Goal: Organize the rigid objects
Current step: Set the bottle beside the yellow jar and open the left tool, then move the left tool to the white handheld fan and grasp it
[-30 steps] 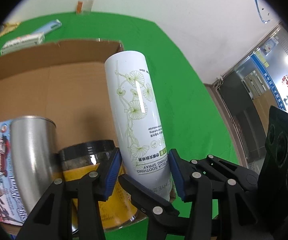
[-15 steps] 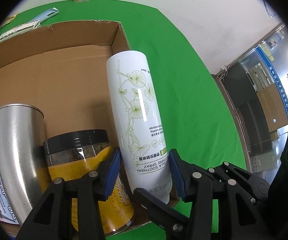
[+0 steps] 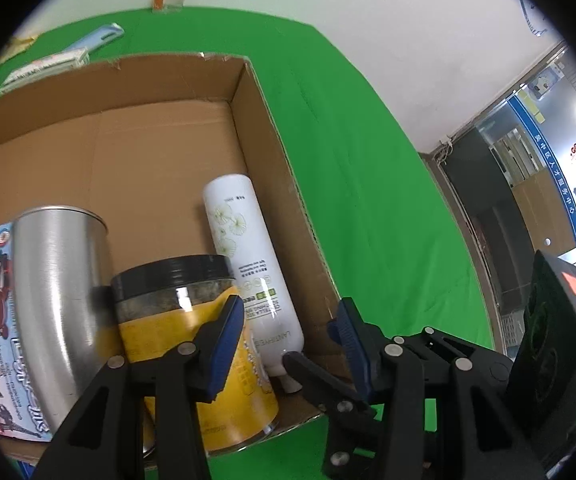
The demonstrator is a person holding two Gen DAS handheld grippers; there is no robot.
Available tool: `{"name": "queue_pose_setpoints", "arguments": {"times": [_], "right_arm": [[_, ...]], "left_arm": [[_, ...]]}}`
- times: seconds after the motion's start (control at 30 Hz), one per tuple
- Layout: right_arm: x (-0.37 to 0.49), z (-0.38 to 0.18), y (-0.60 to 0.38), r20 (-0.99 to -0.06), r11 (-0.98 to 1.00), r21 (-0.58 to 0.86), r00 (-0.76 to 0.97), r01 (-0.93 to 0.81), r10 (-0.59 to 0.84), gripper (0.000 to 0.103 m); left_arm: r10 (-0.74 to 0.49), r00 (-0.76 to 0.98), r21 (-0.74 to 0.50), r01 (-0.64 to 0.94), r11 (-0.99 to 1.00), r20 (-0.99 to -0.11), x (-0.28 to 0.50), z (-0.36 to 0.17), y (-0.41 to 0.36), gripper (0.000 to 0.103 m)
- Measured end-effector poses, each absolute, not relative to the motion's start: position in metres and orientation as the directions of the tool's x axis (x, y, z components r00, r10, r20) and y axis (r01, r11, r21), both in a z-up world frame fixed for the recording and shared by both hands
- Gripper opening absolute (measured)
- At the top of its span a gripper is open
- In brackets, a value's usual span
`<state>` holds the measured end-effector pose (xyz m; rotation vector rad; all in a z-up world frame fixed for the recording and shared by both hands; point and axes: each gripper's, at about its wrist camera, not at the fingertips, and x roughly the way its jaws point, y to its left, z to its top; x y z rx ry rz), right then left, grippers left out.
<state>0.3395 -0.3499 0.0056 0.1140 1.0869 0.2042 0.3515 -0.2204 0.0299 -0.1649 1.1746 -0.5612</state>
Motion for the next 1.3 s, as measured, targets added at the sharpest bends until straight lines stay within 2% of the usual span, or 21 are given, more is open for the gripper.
{"name": "queue_pose_setpoints", "arguments": {"times": [0.1,0.17,0.2,0.23,0.27,0.3,0.37,0.47,0.5,0.53,0.57,0.6,0.67,0.7,0.73,0.77,0.8,0.87,0.9,1.13,1.3], "right_arm": [[0.324,0.012,-0.35,-0.852,0.978,0.177,0.48,-0.111,0.209,0.035],[0.307,0.018,-0.345,-0.834,0.985,0.135,0.523,-0.112,0.174,0.047],[0.295,0.02,-0.344,-0.825,0.992,0.091,0.551,-0.088,0.124,0.082],[0.283,0.022,-0.342,-0.803,0.997,0.054,0.591,-0.061,0.08,0.101],[0.272,0.024,-0.339,-0.778,0.997,0.043,0.624,-0.058,0.07,0.101],[0.258,0.024,-0.335,-0.764,0.997,0.037,0.642,-0.063,0.069,0.101],[0.237,0.024,-0.332,-0.748,0.998,0.05,0.661,-0.048,0.069,0.101],[0.204,0.028,-0.323,-0.709,0.999,0.049,0.704,-0.015,0.045,0.099],[0.191,0.029,-0.316,-0.698,0.999,0.031,0.715,-0.007,0.027,0.083],[0.182,0.03,-0.308,-0.695,1.0,0.016,0.718,-0.011,0.019,0.056],[0.173,0.031,-0.302,-0.695,1.0,0.009,0.719,-0.022,0.022,0.047],[0.161,0.033,-0.295,-0.69,0.999,0.005,0.724,-0.035,0.029,0.043],[0.14,0.037,-0.283,-0.667,0.998,0.007,0.743,-0.065,0.054,0.05],[0.132,0.038,-0.279,-0.66,0.997,0.006,0.749,-0.075,0.06,0.074],[0.123,0.04,-0.274,-0.65,0.996,0.01,0.757,-0.086,0.072,0.103],[0.109,0.042,-0.269,-0.624,0.996,0.018,0.777,-0.091,0.082,0.102],[0.101,0.045,-0.264,-0.615,0.996,0.017,0.784,-0.092,0.083,0.102],[0.087,0.047,-0.256,-0.615,0.994,0.024,0.782,-0.106,0.098,0.102],[0.083,0.048,-0.254,-0.618,0.993,0.029,0.779,-0.112,0.106,0.102],[0.053,0.042,-0.239,-0.618,0.991,0.061,0.775,-0.121,0.132,0.102],[0.029,0.034,-0.235,-0.606,0.984,0.065,0.777,-0.166,0.171,0.102]], "left_arm": [[-0.499,0.359,-0.379,0.355,0.855,-0.789,0.333,0.045,-0.206,0.047],[-0.466,0.46,-0.316,0.367,0.875,-0.755,0.312,0.058,-0.191,0.048],[-0.436,0.52,-0.268,0.368,0.891,-0.735,0.298,0.065,-0.181,0.053],[-0.401,0.583,-0.22,0.359,0.907,-0.706,0.282,0.071,-0.169,0.062],[-0.365,0.653,-0.176,0.338,0.924,-0.664,0.264,0.077,-0.157,0.081],[-0.332,0.72,-0.146,0.31,0.94,-0.61,0.245,0.083,-0.145,0.093],[-0.283,0.8,-0.118,0.261,0.958,-0.53,0.213,0.088,-0.122,0.093],[-0.247,0.826,-0.11,0.223,0.969,-0.507,0.182,0.091,-0.098,0.093],[-0.238,0.832,-0.118,0.207,0.971,-0.501,0.172,0.092,-0.091,0.09],[-0.237,0.835,-0.125,0.202,0.971,-0.496,0.165,0.094,-0.087,0.078],[-0.243,0.831,-0.134,0.202,0.97,-0.501,0.159,0.094,-0.081,0.025],[-0.235,0.808,-0.133,0.194,0.972,-0.54,0.155,0.093,-0.076,0.004],[-0.213,0.808,-0.134,0.166,0.977,-0.549,0.144,0.095,-0.068,0.004],[-0.223,0.818,-0.14,0.175,0.975,-0.531,0.135,0.099,-0.063,0.008],[-0.22,0.829,-0.131,0.177,0.975,-0.514,0.125,0.103,-0.057,0.019],[-0.196,0.839,-0.107,0.164,0.981,-0.508,0.118,0.108,-0.055,0.066],[-0.178,0.85,-0.098,0.149,0.984,-0.496,0.112,0.11,-0.051,0.102],[-0.169,0.883,-0.1,0.139,0.985,-0.439,0.096,0.117,-0.041,0.102],[-0.173,0.88,-0.093,0.147,0.985,-0.442,0.092,0.117,-0.039,0.102],[-0.151,0.841,-0.066,0.137,0.988,-0.519,0.074,0.095,-0.023,0.102],[-0.158,0.794,-0.103,0.121,0.987,-0.587,0.056,0.067,-0.014,0.102]]}}
